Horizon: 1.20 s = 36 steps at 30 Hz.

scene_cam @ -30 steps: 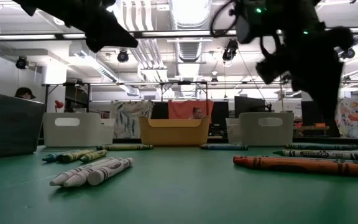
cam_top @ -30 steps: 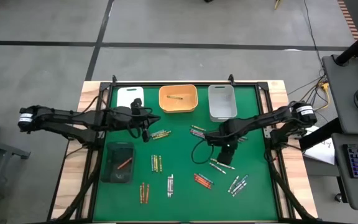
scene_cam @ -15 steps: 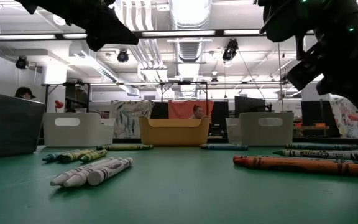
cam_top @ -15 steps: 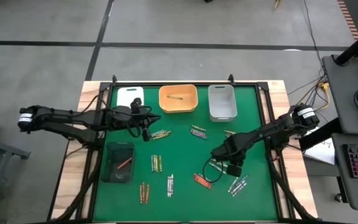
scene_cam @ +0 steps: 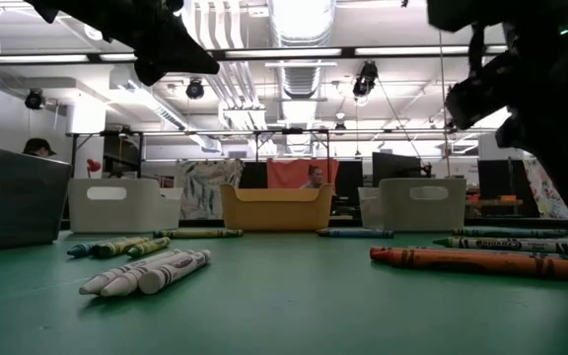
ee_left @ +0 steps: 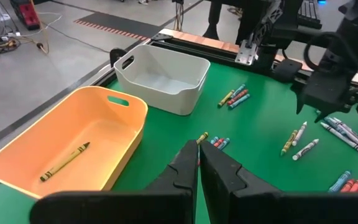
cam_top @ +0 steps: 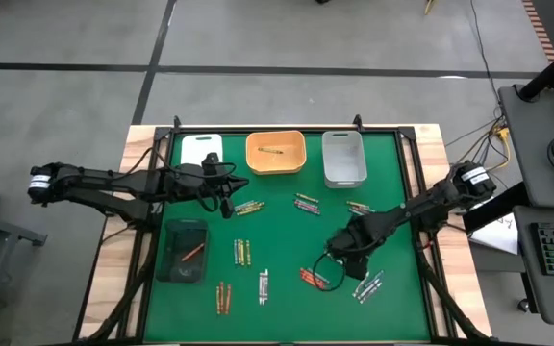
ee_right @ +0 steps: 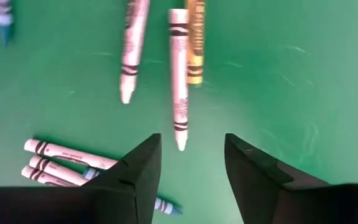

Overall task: Sort crayons
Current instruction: Put the white crayon into the gray bin

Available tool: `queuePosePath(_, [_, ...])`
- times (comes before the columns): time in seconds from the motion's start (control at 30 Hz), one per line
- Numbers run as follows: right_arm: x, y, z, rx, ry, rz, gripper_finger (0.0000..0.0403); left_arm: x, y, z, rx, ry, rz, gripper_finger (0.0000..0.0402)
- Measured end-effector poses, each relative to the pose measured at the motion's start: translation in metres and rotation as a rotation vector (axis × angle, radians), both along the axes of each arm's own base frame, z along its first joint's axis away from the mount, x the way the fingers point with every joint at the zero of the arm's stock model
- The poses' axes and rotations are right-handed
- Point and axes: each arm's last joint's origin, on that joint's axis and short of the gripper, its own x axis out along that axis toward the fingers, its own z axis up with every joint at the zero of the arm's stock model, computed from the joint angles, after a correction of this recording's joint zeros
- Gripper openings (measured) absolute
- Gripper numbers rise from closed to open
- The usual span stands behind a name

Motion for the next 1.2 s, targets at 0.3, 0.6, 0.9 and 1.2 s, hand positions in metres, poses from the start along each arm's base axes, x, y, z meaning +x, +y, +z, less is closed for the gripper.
queuePosePath(0.3, [-0.006,0.016,-0.005,-0.106,-0.08,0.049,0.0168,0.0,0.0,0.0,-0.001,-0.001,0.0,0.0])
queuePosePath(0.6, [-0.011,0.013,-0.027,-0.096,-0.119,0.02,0.0168,0.001,0.0,0.0,-0.001,0.0,0.0,0.0])
queuePosePath(0.9, [-0.021,0.008,-0.039,-0.107,-0.094,-0.005,0.0156,0.001,0.0,0.0,-0.001,-0.007,0.0,0.0])
queuePosePath(1.2, [-0.02,0.009,-0.04,-0.095,-0.104,0.022,0.0087,0.001,0.0,0.001,-0.001,-0.019,0.0,0.0])
